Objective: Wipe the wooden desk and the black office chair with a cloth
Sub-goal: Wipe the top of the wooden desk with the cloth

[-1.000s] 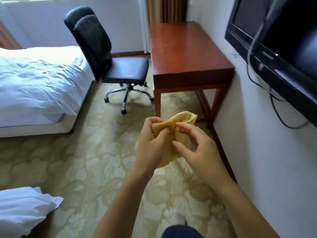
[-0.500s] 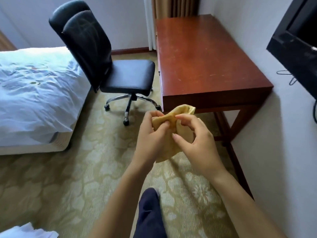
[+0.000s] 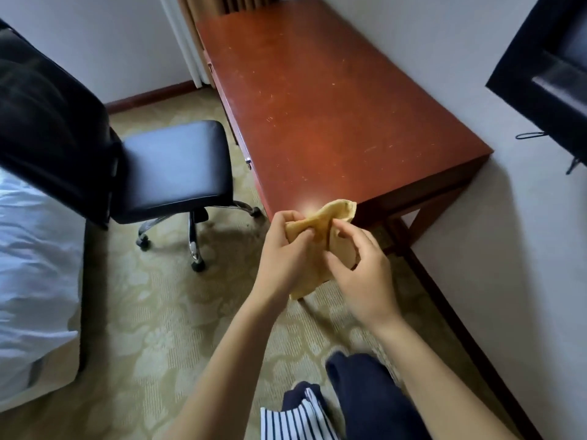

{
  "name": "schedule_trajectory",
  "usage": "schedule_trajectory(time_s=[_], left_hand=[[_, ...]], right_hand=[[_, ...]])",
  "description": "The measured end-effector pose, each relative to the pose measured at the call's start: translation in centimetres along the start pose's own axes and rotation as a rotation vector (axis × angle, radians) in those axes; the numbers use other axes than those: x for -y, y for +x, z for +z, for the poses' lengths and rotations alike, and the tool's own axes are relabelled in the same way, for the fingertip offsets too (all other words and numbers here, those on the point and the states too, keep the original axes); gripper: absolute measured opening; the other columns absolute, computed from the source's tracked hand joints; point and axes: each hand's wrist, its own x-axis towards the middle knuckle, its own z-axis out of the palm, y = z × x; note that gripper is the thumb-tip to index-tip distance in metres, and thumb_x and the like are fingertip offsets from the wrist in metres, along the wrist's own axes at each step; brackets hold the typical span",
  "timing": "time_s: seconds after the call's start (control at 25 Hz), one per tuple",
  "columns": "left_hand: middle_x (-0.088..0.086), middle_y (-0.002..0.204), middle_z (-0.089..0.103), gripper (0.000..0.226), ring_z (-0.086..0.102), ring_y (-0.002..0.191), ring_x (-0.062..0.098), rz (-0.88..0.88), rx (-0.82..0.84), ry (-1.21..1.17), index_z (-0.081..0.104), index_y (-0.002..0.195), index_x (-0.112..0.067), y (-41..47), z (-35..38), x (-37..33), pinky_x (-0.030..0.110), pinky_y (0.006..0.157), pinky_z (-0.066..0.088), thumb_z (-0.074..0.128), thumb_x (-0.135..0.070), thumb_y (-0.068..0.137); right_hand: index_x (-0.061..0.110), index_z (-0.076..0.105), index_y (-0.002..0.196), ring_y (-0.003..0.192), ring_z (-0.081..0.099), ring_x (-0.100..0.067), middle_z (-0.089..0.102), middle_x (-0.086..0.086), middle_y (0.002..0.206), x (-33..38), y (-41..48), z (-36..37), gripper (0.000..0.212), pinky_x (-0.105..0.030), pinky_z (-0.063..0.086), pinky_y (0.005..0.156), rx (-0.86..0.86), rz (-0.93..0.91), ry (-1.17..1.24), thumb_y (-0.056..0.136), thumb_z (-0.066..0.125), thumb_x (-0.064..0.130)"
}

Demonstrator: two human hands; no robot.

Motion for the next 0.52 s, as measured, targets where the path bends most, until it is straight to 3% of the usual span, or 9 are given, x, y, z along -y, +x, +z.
schedule_trajectory(time_s=[0.16,0.28,0.36,0.44,0.52], left_hand=[[-0.006,0.084,0.055,0.016,0.052,0.065,-0.005,-0.072,0.022,0.005,0.05,0.089,-0.023,6.6,-0.1,0.6,0.011,0.055,0.042,0.051,-0.007,0.092],[-0.001,0.084,0.054,0.017,0.053,0.073,0.007,-0.17,0.029,-0.063,0.048,0.087,-0.023,11.3,0.3,0.5,0.024,0.061,0.045,0.048,-0.008,0.095],[-0.001,0.079,0.054,0.02,0.053,0.07,0.011,-0.261,0.056,-0.201,0.047,0.083,-0.021,14.1,0.7,-0.1,0.026,0.057,0.044,0.046,-0.007,0.097],[0.001,0.078,0.055,0.02,0.056,0.067,0.01,-0.337,0.068,-0.416,0.045,0.082,-0.017,16.7,0.8,-0.9,0.025,0.053,0.048,0.043,-0.005,0.098],[0.006,0.085,0.058,0.014,0.059,0.076,0.013,-0.354,0.061,-0.599,0.045,0.087,-0.012,18.8,0.5,-1.4,0.03,0.067,0.055,0.042,-0.003,0.097]], right_hand=[[0.022,0.056,0.125,0.111,0.049,0.002,0.054,0.012,0.118,-1.9,6.3,0.5,0.041,0.0,0.037,0.088,-0.026,0.07,-0.019,0.086,0.065,0.014],[0.02,0.054,0.128,0.111,0.048,0.002,0.052,0.013,0.119,-3.4,11.5,0.7,0.043,0.001,0.036,0.087,0.046,0.091,-0.051,0.087,0.065,0.015],[0.02,0.052,0.129,0.113,0.047,-0.001,0.052,0.011,0.122,-4.0,15.3,0.7,0.045,-0.004,0.037,0.088,0.133,0.11,-0.088,0.087,0.065,0.017],[0.021,0.049,0.132,0.118,0.048,-0.006,0.053,0.009,0.127,-4.1,18.8,0.8,0.047,-0.017,0.04,0.095,0.238,0.122,-0.075,0.087,0.065,0.023],[0.027,0.042,0.136,0.119,0.048,-0.005,0.052,0.01,0.129,-3.7,21.7,1.3,0.055,-0.02,0.04,0.097,0.378,0.102,-0.017,0.086,0.065,0.032]])
